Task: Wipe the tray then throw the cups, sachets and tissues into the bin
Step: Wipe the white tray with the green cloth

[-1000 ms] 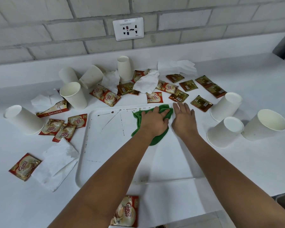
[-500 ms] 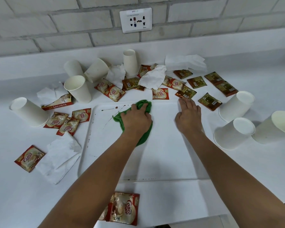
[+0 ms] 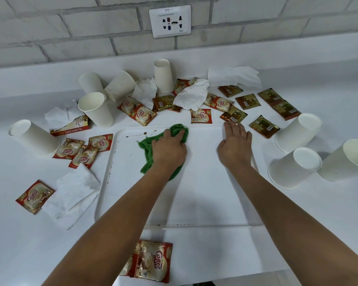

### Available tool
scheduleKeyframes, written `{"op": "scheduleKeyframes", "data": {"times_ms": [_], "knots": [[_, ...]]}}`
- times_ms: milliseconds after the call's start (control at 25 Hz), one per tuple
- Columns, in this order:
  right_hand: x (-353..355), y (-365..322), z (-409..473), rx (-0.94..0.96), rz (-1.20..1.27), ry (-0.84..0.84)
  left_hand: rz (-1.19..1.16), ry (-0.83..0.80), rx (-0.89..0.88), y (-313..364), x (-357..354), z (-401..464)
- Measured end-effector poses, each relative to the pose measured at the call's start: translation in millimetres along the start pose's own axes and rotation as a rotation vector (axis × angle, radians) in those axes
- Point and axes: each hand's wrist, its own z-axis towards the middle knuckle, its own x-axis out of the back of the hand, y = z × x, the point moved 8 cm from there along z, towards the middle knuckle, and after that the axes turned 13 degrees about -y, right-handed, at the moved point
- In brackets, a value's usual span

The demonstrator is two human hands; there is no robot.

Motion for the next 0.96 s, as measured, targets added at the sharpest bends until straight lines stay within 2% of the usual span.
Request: {"op": "scheduleKeyframes", "data": {"times_ms": [160, 280, 640, 960], "knots": [[-1, 0, 2, -0.012, -0.025, -0.028, 0.034, -0.061, -0.167, 54, -8, 8], [0, 1, 1, 0.001, -0.010, -0.020, 0.038, -0.057, -0.193, 64, -11, 11], [2, 3, 0, 0.042, 0.030, 0.056, -0.048, 0.032, 0.002, 1, 1, 7], [2, 4, 0, 0.051, 0.043, 0.054, -0.101, 0.114, 0.210, -64, 9, -9]]}}
